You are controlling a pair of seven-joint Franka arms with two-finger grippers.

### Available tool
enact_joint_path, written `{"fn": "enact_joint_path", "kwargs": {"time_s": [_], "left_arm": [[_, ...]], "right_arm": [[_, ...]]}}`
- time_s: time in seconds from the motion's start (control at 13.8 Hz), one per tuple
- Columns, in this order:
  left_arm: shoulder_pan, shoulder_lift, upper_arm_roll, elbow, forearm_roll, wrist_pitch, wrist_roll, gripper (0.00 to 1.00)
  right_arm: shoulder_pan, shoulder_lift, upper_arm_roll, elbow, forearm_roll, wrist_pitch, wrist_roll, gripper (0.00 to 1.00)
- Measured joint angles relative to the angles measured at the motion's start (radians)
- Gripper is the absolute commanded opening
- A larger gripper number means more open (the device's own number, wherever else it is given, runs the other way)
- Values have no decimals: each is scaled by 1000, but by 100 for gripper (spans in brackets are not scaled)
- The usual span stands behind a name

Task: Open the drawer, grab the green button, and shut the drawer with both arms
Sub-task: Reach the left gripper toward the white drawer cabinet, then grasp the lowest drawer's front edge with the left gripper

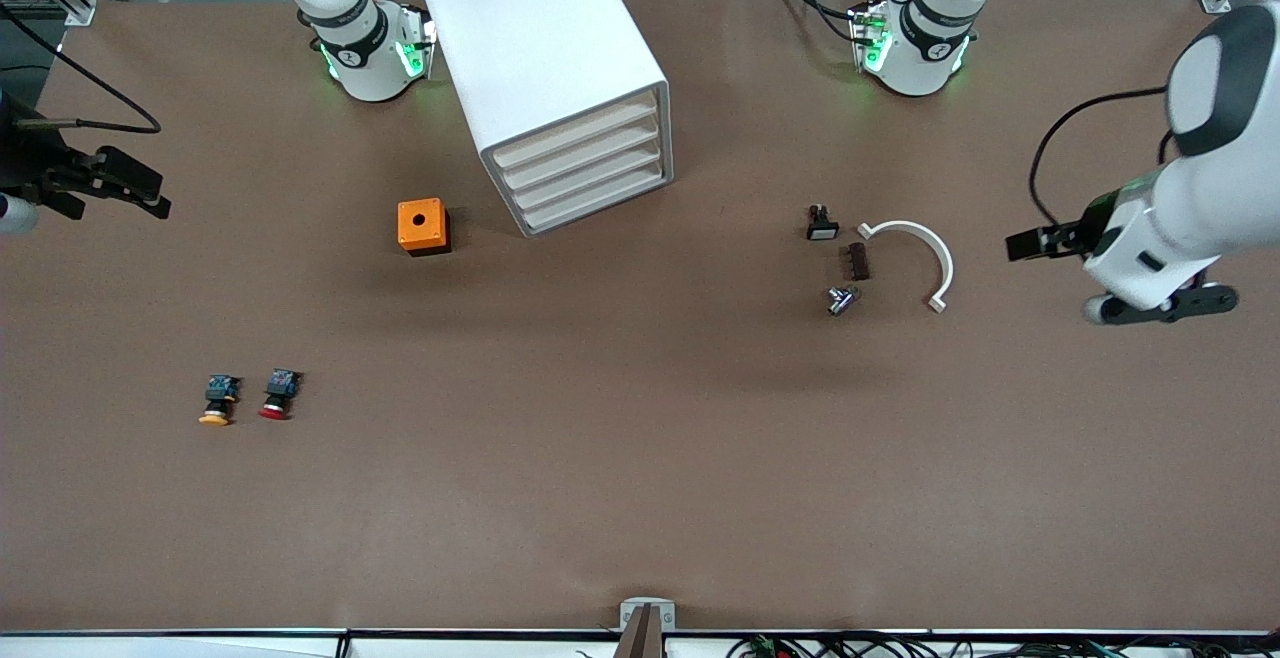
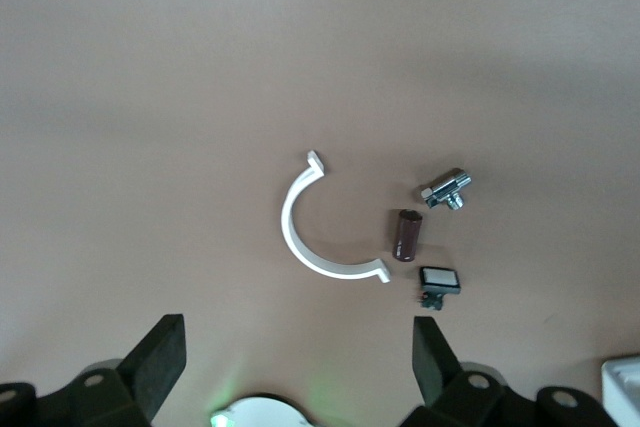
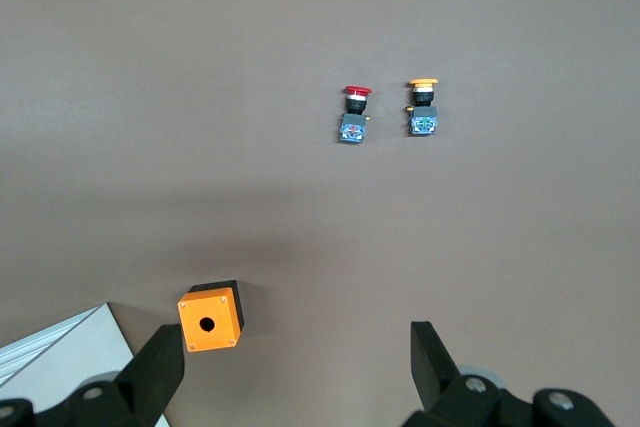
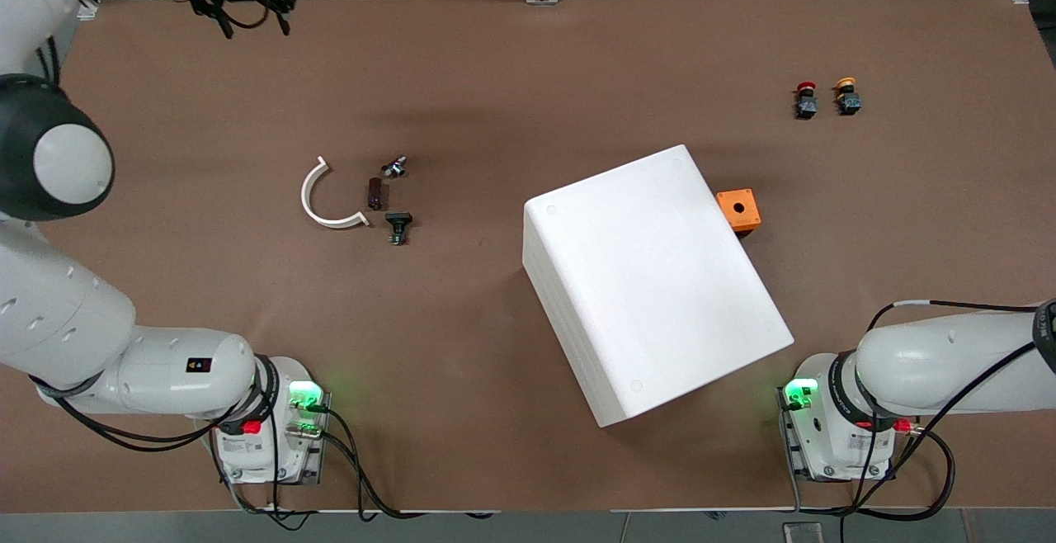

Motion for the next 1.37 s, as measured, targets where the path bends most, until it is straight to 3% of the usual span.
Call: {"fn": "enact_joint_path", "kwargs": {"time_s": [0.58,0.72,1.01,1.08,1.16,1.37], "left_arm": [[-181,263,-10,49,-145,6,-899,100],[-231,295,-11,50,-175,4,-1138,100],[-314,391,-11,51,-374,4,-1488,100],[-322,418,-11,51,-414,5,-1553,96],[-330,444,-11,52,-455,5,-1603,86],[-367,490,-12,55,-564,31,-1721,83]], "right_arm": [[-1,6,0,16,0,-3,0,100],[-2,55,-1,10,0,-1,-1,100],[-19,169,-5,33,-7,44,-54,100],[-36,187,-5,37,-7,68,-69,100],[-60,205,-6,39,-7,92,-106,100],[-115,235,-8,46,-7,114,-197,100]]}}
